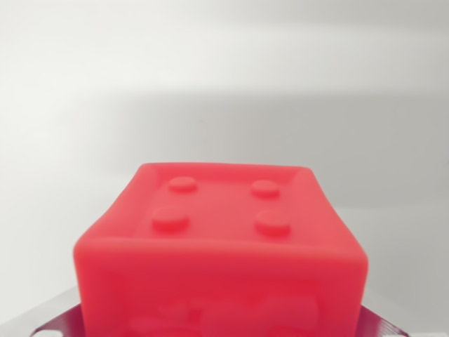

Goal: Destack cube

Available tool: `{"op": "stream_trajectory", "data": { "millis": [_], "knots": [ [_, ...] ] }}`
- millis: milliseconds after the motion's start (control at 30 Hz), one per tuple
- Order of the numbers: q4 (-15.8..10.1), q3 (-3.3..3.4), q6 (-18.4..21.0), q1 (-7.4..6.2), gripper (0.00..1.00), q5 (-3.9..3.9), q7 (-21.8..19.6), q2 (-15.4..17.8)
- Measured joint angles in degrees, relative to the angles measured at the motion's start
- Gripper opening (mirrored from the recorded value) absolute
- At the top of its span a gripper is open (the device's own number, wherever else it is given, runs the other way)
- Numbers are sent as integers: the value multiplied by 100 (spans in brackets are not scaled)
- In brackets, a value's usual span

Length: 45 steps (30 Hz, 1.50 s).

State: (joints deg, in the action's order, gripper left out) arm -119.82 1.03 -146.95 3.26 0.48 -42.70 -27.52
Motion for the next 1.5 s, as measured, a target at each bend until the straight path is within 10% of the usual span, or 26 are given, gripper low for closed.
{"op": "stream_trajectory", "data": {
  "millis": [1433, 1467, 1500],
  "knots": [
    [249, -29, -729, 25, 0, 7, 5, -965],
    [250, -29, -729, 25, 100, 7, 5, -967],
    [251, -29, -730, 25, 100, 7, 5, -967]
  ]
}}
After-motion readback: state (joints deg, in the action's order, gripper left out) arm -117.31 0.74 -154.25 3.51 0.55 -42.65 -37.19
